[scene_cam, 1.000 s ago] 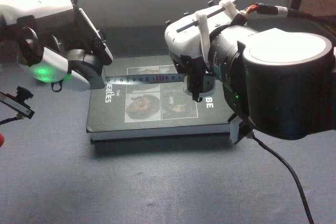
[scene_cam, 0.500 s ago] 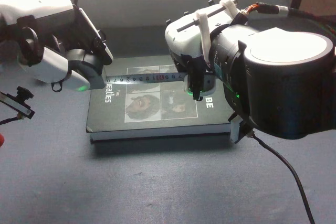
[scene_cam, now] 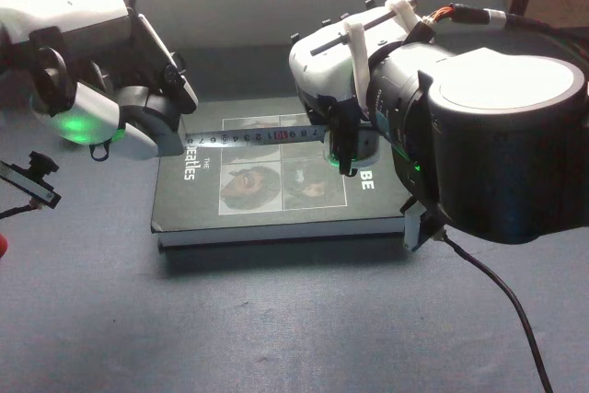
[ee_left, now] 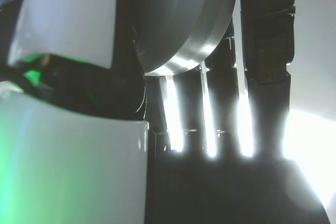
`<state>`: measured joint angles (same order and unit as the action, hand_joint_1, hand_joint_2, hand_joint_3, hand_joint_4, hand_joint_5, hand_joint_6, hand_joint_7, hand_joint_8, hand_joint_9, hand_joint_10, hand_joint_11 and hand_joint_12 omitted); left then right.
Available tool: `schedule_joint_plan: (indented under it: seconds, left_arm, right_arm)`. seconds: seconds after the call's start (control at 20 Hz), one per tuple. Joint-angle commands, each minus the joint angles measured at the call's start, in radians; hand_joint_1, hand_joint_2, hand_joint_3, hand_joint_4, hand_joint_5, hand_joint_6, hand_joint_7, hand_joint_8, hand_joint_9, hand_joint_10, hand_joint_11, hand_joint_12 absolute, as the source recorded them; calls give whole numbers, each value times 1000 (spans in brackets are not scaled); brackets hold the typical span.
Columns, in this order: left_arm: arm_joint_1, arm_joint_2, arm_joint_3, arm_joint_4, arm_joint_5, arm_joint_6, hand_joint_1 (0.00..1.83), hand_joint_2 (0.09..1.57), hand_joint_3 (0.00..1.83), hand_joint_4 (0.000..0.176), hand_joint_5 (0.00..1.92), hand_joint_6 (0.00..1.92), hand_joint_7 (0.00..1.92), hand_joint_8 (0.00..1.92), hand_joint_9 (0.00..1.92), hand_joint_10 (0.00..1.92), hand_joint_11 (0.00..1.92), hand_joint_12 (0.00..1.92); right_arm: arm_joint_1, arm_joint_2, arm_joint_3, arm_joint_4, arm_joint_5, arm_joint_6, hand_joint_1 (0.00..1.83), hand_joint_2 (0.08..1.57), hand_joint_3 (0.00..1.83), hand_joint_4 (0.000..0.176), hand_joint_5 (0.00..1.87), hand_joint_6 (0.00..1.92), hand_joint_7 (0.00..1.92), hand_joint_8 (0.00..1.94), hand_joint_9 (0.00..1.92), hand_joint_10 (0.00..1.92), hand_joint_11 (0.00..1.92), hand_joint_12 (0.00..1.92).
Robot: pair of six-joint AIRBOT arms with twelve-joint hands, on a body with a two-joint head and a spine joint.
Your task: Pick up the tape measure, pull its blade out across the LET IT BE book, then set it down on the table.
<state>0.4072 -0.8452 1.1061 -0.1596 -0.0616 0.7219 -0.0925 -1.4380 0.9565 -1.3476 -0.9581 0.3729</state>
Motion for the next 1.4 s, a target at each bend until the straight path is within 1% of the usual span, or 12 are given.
schedule_joint_plan:
  seconds: [0.0, 0.05, 0.1, 0.15, 0.2, 0.25, 0.35, 0.45, 0.5, 0.55, 0.75, 1.35]
  left_arm:
    - [-7, 0, -2, -6, -117, -4, 1403, 1023, 1, 0, 1359, 4, 1160, 698, 1085, 1072, 1494, 121]
    - [-6, 0, -2, -6, -117, -4, 1403, 1023, 0, 0, 1357, 3, 1151, 707, 1099, 1060, 1493, 119]
    - [-6, 0, -2, -6, -117, -4, 1402, 1025, 1, 0, 1359, 3, 1133, 737, 1098, 1064, 1494, 118]
    - [-6, 0, -2, -6, -117, -4, 1402, 1027, 1, 0, 1357, 2, 1121, 759, 1100, 1063, 1498, 117]
    - [-6, 0, -2, -6, -117, -4, 1402, 1027, 1, 0, 1357, 2, 1117, 765, 1100, 1063, 1498, 116]
    - [-6, 0, -2, -6, -117, -4, 1401, 1030, 1, 0, 1364, 3, 1112, 774, 1078, 1088, 1494, 112]
    - [-6, 0, -2, -6, -117, -4, 1400, 1033, 1, 0, 1368, 3, 1087, 798, 1081, 1092, 1494, 107]
    - [-6, 0, -2, -6, -117, -4, 1398, 1042, 0, 0, 1351, 3, 1069, 825, 1078, 1101, 1281, 578]
    - [-6, 0, -2, -6, -117, -4, 1398, 1039, 4, 0, 1348, 2, 1077, 818, 1077, 1101, 1218, 727]
    - [-6, 0, -2, -6, -117, -5, 1398, 1040, 1, 0, 1345, 2, 1082, 813, 1078, 1098, 1188, 797]
    - [-6, 1, -2, -6, -117, -6, 1398, 1041, 0, 0, 1342, 1, 1083, 815, 1078, 1097, 1175, 815]
    - [-4, 1, -1, -6, -119, -6, 1400, 1037, 0, 0, 1330, 9, 1126, 752, 1079, 1082, 1177, 848]
  right_arm:
    - [7, 6, 0, -85, -1, -1, 1313, 1177, 0, 0, 843, 1243, 886, 1055, 776, 1190, 567, 1175]
    - [7, 6, 0, -85, -1, -1, 1201, 1187, 0, 0, 841, 1255, 860, 1116, 747, 834, 541, 1148]
    - [7, 6, 0, -86, -1, -1, 1053, 1206, 0, 0, 799, 1269, 758, 542, 715, 494, 446, 1044]
    - [7, 6, 0, -86, -1, -1, 974, 1153, 0, 0, 703, 579, 770, 283, 704, 316, 401, 997]
    - [7, 6, 0, -86, 0, -1, 945, 1130, 0, 0, 792, 96, 833, 54, 753, 108, 384, 941]
    - [7, 6, 0, -86, 0, -1, 944, 1129, 0, 0, 809, 21, 846, 13, 767, 47, 369, 929]
    - [6, 6, 0, -86, 0, -1, 940, 1130, 1, 0, 777, 2, 791, 0, 735, 23, 337, 913]
    - [6, 6, 0, -87, 0, -1, 934, 1117, 0, 0, 804, 8, 822, 10, 776, 29, 359, 1025]
    - [6, 6, -1, -87, 0, -2, 933, 1117, 0, 0, 807, 9, 818, 8, 781, 29, 364, 1034]
    - [5, 7, -1, -88, 0, -2, 930, 1118, 0, 0, 803, 5, 779, 1, 780, 24, 357, 1056]
    - [3, 9, -5, -141, -4, 16, 930, 1118, 0, 0, 779, 0, 805, 15, 764, 14, 349, 1064]
    - [-4, 11, -9, -140, -5, 14, 934, 1119, 0, 0, 816, 14, 821, 15, 784, 17, 357, 1074]
